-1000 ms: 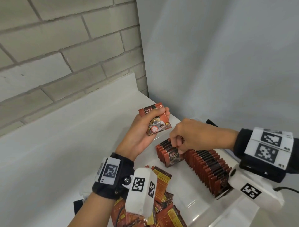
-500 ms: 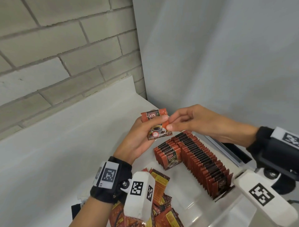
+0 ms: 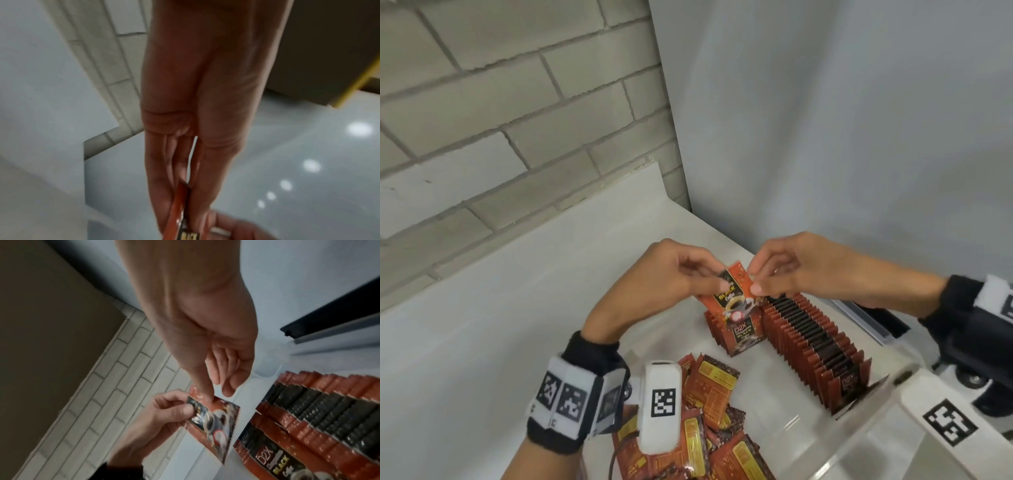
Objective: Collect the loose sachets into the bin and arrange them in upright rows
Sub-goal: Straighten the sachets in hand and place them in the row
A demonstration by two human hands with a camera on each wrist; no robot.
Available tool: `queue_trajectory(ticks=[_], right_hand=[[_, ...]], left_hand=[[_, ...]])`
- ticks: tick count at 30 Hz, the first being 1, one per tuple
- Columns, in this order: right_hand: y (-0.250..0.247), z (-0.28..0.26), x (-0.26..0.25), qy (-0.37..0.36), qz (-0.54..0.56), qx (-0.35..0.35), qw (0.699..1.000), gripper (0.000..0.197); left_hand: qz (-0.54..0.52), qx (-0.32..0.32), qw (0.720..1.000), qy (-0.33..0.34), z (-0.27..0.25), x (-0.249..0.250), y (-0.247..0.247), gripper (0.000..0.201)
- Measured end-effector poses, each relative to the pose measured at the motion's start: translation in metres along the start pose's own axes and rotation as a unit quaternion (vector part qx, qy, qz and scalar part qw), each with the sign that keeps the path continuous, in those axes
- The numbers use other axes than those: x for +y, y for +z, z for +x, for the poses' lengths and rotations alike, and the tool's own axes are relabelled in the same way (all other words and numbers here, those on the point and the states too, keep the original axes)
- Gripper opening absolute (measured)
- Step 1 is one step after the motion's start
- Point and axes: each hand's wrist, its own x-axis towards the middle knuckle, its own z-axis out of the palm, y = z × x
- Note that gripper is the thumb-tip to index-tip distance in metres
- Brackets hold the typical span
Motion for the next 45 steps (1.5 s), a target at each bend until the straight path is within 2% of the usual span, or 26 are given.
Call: queue_trajectory(ticks=[2, 4, 6, 9, 12, 14, 17, 18, 21, 23, 27, 32, 34, 36, 37, 40, 41, 45], right_hand=[[0.004, -0.009, -0.001, -0.021, -0.043, 0.05, 0.998, 0.019], [0.014, -0.02, -0.003, -0.044, -0.097, 0.048, 0.993, 0.014], [0.03, -0.029, -0.003, -0.049, -0.141, -0.019, 0.989, 0.007], [0.05, -0.033, 0.003, -0.019, -0.21, -0.108, 0.971, 0.018], [0.058, -0.029, 0.008, 0.0, -0.245, -0.141, 0.959, 0.012], [0.062, -0.027, 0.012, 0.01, -0.247, -0.148, 0.958, 0.009], [0.067, -0.024, 0.019, 0.03, -0.236, -0.155, 0.959, 0.011], [0.068, -0.024, 0.021, 0.032, -0.232, -0.153, 0.96, 0.008], [0.071, -0.022, 0.026, 0.037, -0.236, -0.155, 0.959, 0.034], [0.073, -0.023, 0.028, 0.034, -0.235, -0.154, 0.959, 0.04], [0.076, -0.023, 0.034, 0.028, -0.231, -0.152, 0.961, 0.045], [0.076, -0.016, 0.033, 0.036, -0.233, -0.145, 0.961, 0.033], [0.076, -0.014, 0.032, 0.037, -0.233, -0.141, 0.962, 0.028], [0.076, -0.013, 0.033, 0.033, -0.233, -0.14, 0.962, 0.034], [0.076, -0.013, 0.034, 0.03, -0.231, -0.14, 0.962, 0.038], [0.077, -0.016, 0.038, 0.024, -0.218, -0.141, 0.966, 0.042], [0.076, -0.016, 0.038, 0.024, -0.216, -0.14, 0.966, 0.042], [0.078, -0.014, 0.036, 0.017, -0.218, -0.138, 0.966, 0.039]], left_hand=[[0.065, -0.032, 0.997, -0.016, 0.001, 0.002, 0.006, 0.011], [0.134, -0.054, 0.989, -0.027, 0.003, -0.001, 0.017, 0.012], [0.192, -0.064, 0.979, -0.032, 0.007, -0.007, 0.028, 0.014], [0.224, -0.064, 0.972, -0.041, 0.011, -0.013, 0.039, 0.014], [0.261, -0.054, 0.963, -0.05, 0.013, -0.016, 0.045, 0.014], [0.332, -0.051, 0.941, -0.045, 0.014, -0.018, 0.051, 0.017], [0.502, -0.047, 0.863, -0.031, 0.01, -0.016, 0.061, 0.025], [0.53, -0.043, 0.847, -0.025, 0.009, -0.015, 0.064, 0.026], [0.549, -0.026, 0.835, -0.03, 0.006, -0.013, 0.066, 0.028], [0.549, -0.019, 0.835, -0.034, 0.004, -0.013, 0.068, 0.028], [0.576, -0.016, 0.817, -0.02, -0.001, -0.01, 0.067, 0.034], [0.538, 0.0, 0.842, 0.042, -0.006, -0.006, 0.056, 0.036], [0.528, -0.028, 0.848, 0.04, -0.013, -0.009, 0.056, 0.034], [0.516, -0.048, 0.855, 0.029, -0.019, -0.014, 0.056, 0.032], [0.495, -0.041, 0.868, 0.018, -0.023, -0.015, 0.054, 0.031], [0.385, 0.021, 0.921, -0.059, -0.034, -0.014, 0.04, 0.029], [0.343, 0.02, 0.934, -0.098, -0.037, -0.016, 0.036, 0.03], [0.189, -0.062, 0.95, -0.242, -0.051, -0.023, 0.036, 0.048]])
